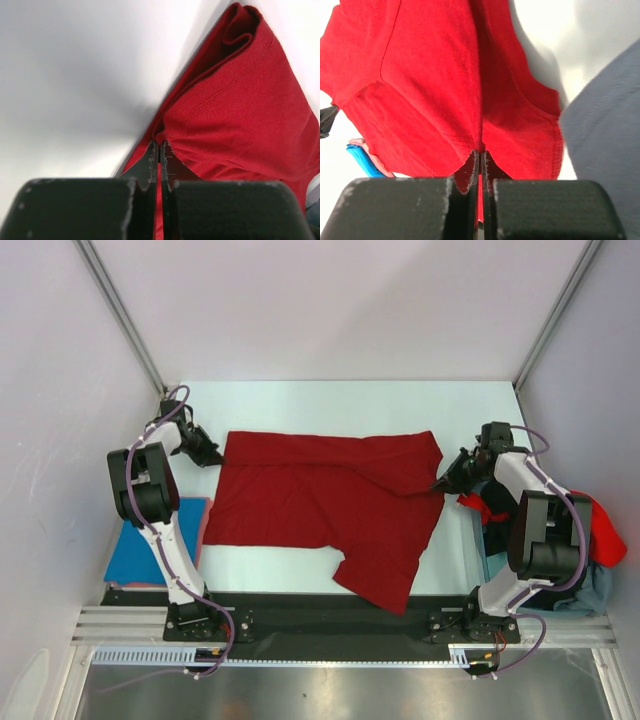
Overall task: Fold and stack the t-shirts
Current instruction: Fold the tshirt
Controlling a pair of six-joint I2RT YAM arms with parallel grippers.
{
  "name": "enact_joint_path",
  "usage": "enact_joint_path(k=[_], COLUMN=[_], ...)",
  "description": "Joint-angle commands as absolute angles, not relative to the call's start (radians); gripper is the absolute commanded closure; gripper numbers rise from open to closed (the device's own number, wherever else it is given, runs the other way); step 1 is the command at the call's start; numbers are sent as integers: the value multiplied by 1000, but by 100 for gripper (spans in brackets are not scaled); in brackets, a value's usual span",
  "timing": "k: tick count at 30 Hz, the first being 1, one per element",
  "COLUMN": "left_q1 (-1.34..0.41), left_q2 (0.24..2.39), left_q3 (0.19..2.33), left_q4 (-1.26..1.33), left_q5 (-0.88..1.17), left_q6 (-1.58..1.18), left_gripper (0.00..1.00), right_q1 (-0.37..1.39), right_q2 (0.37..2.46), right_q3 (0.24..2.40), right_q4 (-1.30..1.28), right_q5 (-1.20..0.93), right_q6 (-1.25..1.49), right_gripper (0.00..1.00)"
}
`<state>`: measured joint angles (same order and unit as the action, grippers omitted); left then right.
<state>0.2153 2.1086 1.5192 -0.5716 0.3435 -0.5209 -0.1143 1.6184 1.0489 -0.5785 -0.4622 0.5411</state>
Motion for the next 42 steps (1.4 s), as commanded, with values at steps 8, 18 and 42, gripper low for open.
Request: enact_joint_path(k=[8, 18, 42], left_q1=[216, 218, 227], left_q2=[2098, 2106, 2097], left_q3=[1568, 1574, 1580], left_q4=[-587, -592, -609], left_q5=[318, 318, 273], left_q6=[-491, -488, -479], left_gripper=[99, 99, 93], right_q1=[-83, -72, -52], right_q2=[1540, 1572, 1651], right_q3=[1063, 1045, 1046], right_q4=[-643, -657, -703], right_q5=[-509, -541, -540], right_q6=[511, 491, 469], right_gripper=[100, 100, 95])
